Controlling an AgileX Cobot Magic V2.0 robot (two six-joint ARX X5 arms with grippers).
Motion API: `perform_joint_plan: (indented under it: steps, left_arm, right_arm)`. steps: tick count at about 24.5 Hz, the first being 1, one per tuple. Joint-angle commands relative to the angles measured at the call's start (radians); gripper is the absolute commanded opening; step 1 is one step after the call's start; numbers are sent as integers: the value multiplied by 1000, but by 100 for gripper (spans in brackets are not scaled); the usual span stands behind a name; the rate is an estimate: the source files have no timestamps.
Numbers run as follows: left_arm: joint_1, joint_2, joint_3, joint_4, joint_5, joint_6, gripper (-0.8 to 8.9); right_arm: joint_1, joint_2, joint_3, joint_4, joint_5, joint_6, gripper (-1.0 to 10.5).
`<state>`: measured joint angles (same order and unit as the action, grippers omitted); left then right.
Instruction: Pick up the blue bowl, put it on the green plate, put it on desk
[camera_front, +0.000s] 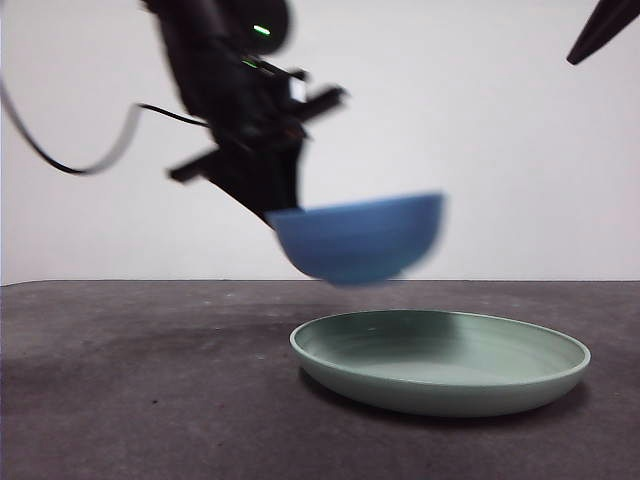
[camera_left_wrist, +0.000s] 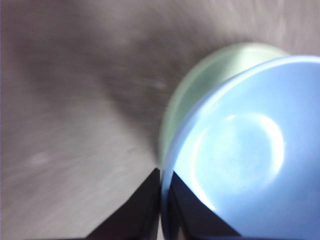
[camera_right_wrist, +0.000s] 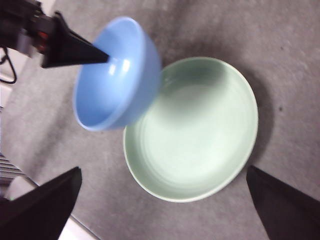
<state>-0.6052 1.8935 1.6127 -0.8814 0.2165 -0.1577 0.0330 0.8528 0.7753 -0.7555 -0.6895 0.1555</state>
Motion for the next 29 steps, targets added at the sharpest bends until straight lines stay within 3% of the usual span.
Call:
perform_joint_plan:
  steps: [1, 9, 20, 22, 26, 29]
  left_arm:
    - [-58, 95, 81, 1, -26, -13, 14]
    - [-134, 287, 222, -85, -26, -11, 14]
    - [-128, 305, 314, -145, -26, -11, 37]
    - [-125, 305, 360, -177, -27, -8, 134]
    - [-121, 305, 430, -290, -27, 30, 501]
    - [-120, 303, 492, -433, -27, 79, 536]
  right_arm:
    - [2, 0, 18, -5, 19, -34, 566]
    - [2, 0, 18, -1, 18, -34, 567]
    - [2, 0, 18, 0, 18, -38, 567]
    - [2, 0, 18, 0, 18, -38, 566]
    - [2, 0, 18, 0, 18, -37, 567]
    - [2, 0, 18, -1, 17, -36, 567]
